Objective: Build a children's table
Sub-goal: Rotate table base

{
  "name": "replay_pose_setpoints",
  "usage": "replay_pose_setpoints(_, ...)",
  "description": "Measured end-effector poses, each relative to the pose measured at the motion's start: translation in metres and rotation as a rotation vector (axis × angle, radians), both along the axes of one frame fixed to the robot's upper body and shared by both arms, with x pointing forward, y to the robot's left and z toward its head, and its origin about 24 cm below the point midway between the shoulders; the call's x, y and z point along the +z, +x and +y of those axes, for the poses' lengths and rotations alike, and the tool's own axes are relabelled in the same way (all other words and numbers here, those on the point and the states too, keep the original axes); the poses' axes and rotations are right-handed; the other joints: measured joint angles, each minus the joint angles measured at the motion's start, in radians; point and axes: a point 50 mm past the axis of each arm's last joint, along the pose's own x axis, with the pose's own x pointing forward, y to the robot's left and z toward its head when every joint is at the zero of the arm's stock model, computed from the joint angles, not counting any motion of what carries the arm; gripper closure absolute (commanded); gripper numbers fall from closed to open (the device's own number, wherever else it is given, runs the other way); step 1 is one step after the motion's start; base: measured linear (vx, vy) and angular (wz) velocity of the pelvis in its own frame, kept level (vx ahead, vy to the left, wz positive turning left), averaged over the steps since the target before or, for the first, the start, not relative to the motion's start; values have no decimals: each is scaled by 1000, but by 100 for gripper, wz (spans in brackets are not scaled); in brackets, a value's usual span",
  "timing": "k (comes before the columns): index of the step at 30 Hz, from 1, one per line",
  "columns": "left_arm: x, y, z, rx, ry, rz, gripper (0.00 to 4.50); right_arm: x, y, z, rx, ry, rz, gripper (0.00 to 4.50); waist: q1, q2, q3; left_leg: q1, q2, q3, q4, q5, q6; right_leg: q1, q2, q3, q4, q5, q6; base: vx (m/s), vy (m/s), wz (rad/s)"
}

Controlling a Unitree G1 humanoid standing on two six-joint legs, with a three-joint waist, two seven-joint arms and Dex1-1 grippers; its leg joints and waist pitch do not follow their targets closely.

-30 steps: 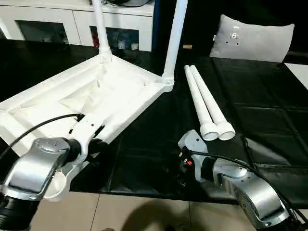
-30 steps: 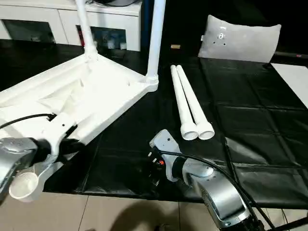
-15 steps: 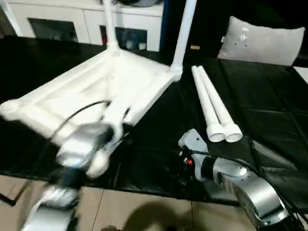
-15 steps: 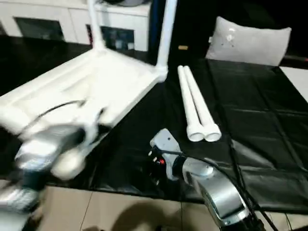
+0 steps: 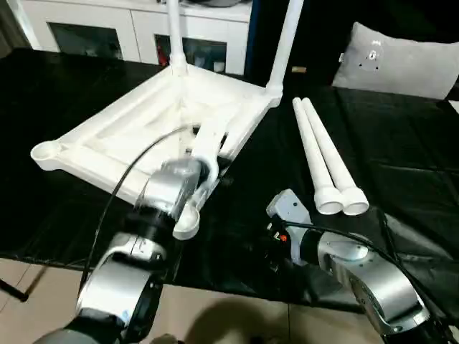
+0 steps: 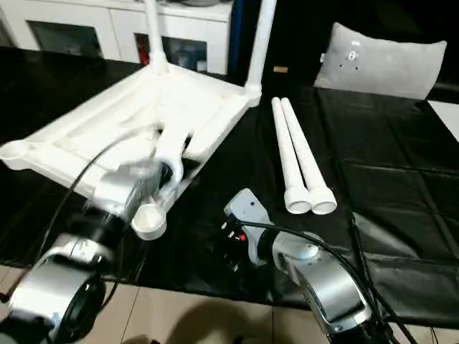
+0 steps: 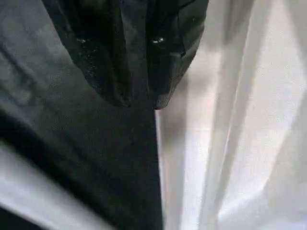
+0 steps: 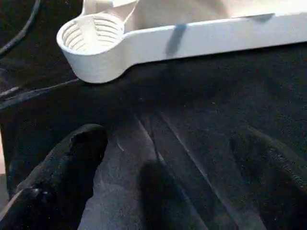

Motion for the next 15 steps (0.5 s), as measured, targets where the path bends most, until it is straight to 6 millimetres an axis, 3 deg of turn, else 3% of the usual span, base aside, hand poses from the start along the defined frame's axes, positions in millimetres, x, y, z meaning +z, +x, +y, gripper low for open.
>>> replay_pose_setpoints(6, 4, -15, 18, -140, 17, -59, 294, 1, 0, 2, -1, 16, -8, 0, -15, 0, 0, -1, 1, -1, -1, 1, -2, -1, 0, 0, 1, -1, 4, 0, 0, 0)
replay_pose_setpoints(9, 4, -34, 43, -256, 106, -73, 271, 3, 1, 0, -1, 28, -14, 0, -23, 0, 0, -1, 2, 0, -3, 1, -2, -4, 0, 0, 2, -1, 3, 0, 0, 0)
replay_pose_setpoints(15, 9, -80, 96, -529, 338, 40, 257, 8, 3, -2, 16, 63, -16, 0, -19, 0, 0, 1, 2, 2, -3, 1, -2, -5, 1, 1, 2, 1, -1, 0, 0, 0)
